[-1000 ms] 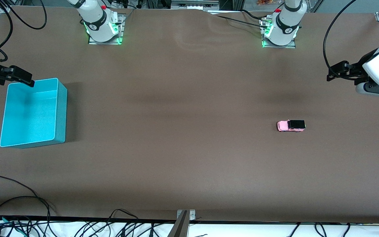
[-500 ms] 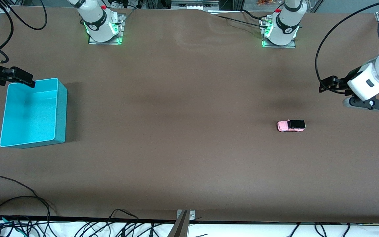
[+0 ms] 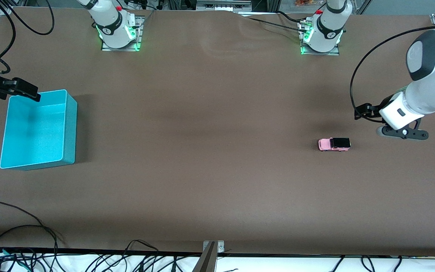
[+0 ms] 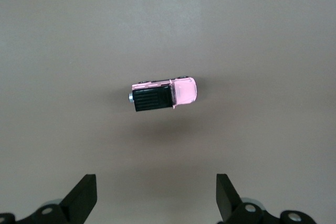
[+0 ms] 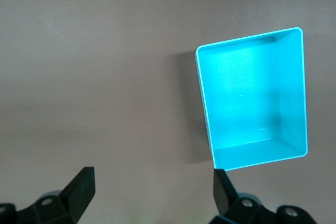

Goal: Wind and store pink jeep toy

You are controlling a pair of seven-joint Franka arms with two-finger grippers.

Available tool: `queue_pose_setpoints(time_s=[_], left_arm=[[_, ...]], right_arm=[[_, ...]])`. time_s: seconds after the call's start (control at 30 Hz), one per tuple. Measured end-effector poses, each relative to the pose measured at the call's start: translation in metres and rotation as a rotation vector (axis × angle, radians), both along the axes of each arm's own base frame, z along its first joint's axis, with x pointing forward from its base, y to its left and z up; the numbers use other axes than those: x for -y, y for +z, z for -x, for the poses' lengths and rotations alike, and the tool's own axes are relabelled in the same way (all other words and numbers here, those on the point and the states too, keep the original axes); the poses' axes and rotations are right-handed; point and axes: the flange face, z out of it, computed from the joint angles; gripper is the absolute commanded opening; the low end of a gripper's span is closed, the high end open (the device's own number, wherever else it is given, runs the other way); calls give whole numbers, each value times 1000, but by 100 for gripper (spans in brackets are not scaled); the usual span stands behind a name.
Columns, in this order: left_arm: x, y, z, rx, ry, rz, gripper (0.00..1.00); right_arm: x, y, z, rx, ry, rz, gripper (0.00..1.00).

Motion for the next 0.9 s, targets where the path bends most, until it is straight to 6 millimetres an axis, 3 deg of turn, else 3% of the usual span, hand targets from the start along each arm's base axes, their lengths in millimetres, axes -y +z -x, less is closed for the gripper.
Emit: queue_pose_setpoints(time_s=[0.9], left_arm=[[3,-135,5,61,6,0,100]], right_arm=[[0,-1,-1,-1,0,0,100]])
